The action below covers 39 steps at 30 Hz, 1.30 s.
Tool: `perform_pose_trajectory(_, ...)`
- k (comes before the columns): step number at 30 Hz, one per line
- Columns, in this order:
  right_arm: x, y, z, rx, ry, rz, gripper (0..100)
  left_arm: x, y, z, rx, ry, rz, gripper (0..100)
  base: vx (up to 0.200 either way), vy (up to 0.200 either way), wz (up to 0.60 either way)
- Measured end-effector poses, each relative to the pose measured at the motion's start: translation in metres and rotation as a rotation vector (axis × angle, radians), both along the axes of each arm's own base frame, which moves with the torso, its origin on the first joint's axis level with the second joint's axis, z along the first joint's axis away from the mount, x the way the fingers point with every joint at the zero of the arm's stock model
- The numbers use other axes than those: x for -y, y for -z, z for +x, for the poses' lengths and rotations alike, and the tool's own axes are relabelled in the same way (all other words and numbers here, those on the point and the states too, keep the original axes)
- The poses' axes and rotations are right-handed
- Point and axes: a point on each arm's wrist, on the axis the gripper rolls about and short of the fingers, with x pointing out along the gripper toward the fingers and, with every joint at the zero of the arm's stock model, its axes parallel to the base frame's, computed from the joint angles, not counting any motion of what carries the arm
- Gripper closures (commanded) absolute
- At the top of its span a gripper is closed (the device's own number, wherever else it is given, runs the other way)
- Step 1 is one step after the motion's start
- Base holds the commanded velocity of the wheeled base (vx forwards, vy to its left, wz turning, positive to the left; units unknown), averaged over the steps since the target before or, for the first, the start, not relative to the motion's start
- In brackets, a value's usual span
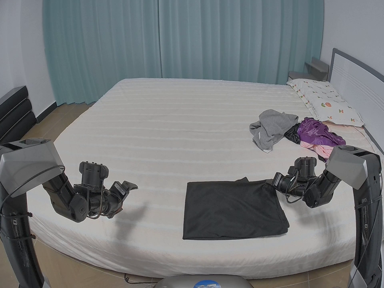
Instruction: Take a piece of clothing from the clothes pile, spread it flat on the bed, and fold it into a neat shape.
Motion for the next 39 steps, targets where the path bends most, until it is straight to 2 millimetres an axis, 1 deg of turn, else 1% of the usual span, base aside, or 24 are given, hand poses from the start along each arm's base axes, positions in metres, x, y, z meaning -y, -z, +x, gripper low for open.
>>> perform_pose_trajectory(15,0.008,-0.001,0.010,0.016,0.015,0.005,100,0.000,0.000,0.000,0.000,0.000,0.000,0,0.000,0.000,0.00)
perform_pose_trajectory(25,0.011,0.001,0.013,0.017,0.014,0.006,100,0.000,0.000,0.000,0.001,0.001,0.000,0,0.000,0.000,0.00)
perform_pose_trajectory(26,0.011,0.001,0.013,0.016,0.014,0.006,0,0.000,0.000,0.000,0.001,0.000,0.000,0,0.000,0.000,0.00)
perform_pose_trajectory(30,0.011,0.002,0.013,0.013,0.010,0.010,0,0.000,0.000,0.001,0.003,0.001,0.000,0,0.000,0.000,0.00)
perform_pose_trajectory(34,0.013,0.001,0.008,0.004,0.002,0.021,0,0.000,0.000,0.000,0.002,0.000,0.000,0,0.000,0.000,0.00)
perform_pose_trajectory(37,0.015,0.001,-0.002,-0.022,-0.005,0.026,0,0.000,0.000,0.000,0.002,0.000,0.000,0,0.000,0.000,0.00)
perform_pose_trajectory(39,0.016,0.000,-0.017,-0.054,-0.013,0.030,0,0.000,0.000,0.000,0.002,0.001,0.000,0,0.000,0.000,0.00)
